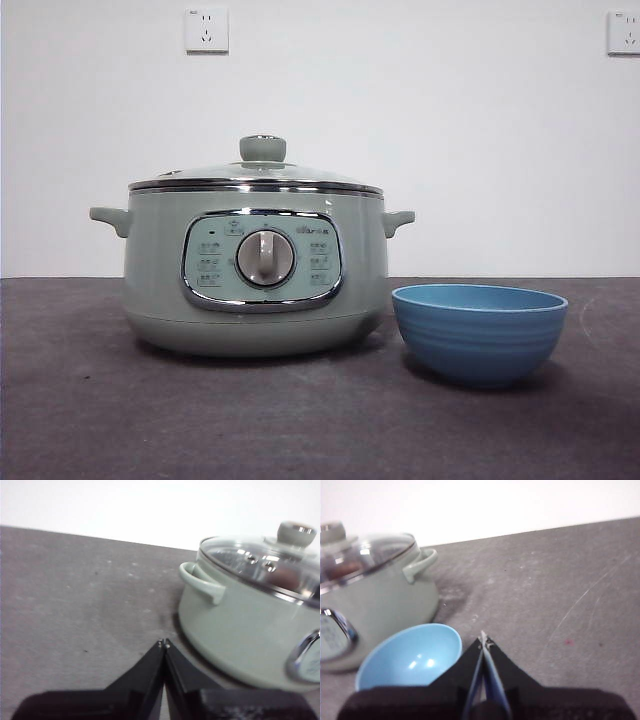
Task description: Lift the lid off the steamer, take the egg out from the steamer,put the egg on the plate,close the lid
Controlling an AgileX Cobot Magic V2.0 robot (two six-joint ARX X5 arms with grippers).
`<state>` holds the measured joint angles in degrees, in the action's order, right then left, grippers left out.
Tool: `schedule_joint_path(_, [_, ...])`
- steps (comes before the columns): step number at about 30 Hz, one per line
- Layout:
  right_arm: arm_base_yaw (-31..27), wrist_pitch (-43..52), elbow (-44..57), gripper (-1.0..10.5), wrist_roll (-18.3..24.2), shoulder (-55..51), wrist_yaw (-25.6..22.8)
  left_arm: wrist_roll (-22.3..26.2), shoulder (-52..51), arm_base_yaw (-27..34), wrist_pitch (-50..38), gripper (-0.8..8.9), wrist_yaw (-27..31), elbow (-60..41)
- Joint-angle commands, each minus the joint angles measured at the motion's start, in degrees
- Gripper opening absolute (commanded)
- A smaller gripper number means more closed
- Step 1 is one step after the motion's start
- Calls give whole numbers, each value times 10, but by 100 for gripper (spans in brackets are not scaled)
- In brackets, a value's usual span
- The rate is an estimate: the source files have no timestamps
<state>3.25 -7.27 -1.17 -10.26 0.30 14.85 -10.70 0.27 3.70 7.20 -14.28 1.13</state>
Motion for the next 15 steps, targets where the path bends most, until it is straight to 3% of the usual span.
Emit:
schedule_joint_path(1, [-1, 10, -22, -12, -82, 1, -2, -57, -1, 2, -3, -7, -24, 21])
schedule_joint_path(10, [-1, -8, -132, -12, -95, 79, 19, -58, 36, 2, 59, -7, -59, 146])
schedule_joint_path(15, [-1, -69, -233, -12, -57, 165, 64, -53, 90, 2, 96, -7, -89, 233])
